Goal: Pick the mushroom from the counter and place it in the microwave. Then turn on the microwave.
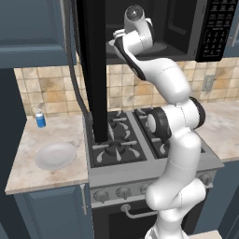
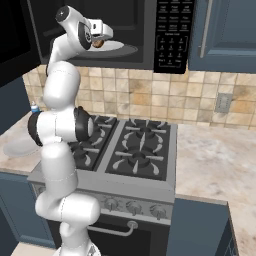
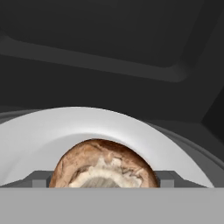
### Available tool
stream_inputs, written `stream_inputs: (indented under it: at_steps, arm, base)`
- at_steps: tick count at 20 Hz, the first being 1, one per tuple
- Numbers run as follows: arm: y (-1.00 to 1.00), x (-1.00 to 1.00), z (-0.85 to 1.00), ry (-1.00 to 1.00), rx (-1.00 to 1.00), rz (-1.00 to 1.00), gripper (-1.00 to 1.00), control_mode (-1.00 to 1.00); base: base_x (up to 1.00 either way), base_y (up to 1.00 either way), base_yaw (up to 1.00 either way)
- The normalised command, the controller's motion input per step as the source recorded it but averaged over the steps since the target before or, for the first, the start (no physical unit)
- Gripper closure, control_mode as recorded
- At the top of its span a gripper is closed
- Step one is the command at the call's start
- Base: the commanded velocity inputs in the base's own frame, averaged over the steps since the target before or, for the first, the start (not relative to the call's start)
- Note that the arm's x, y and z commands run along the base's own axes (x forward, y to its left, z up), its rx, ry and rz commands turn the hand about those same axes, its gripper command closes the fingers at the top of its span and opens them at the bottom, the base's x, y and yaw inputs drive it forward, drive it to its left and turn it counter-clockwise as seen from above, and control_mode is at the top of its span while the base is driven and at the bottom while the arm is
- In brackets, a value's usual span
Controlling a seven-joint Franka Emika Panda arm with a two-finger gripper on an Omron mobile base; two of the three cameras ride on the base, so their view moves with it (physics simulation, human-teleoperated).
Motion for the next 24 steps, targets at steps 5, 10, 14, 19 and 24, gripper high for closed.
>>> stream_inputs:
  at_steps: [5, 10, 14, 19, 24]
  arm:
    - [0.00, 0.04, 0.00, 0.03, 0.00, 0.00, 1.00, -1.00]
    - [0.00, 0.03, 0.00, 0.02, 0.00, 0.00, 1.00, -1.00]
    - [0.00, 0.06, 0.00, 0.02, 0.00, 0.00, 1.00, -1.00]
    - [0.00, 0.07, 0.00, 0.01, 0.00, 0.00, 1.00, -1.00]
    - [0.00, 0.11, 0.00, 0.00, 0.00, 0.00, 1.00, -1.00]
  base:
    - [0.00, 0.00, 0.00]
    - [0.00, 0.00, 0.00]
    - [0.00, 0.00, 0.00]
    - [0.00, 0.00, 0.00]
    - [0.00, 0.00, 0.00]
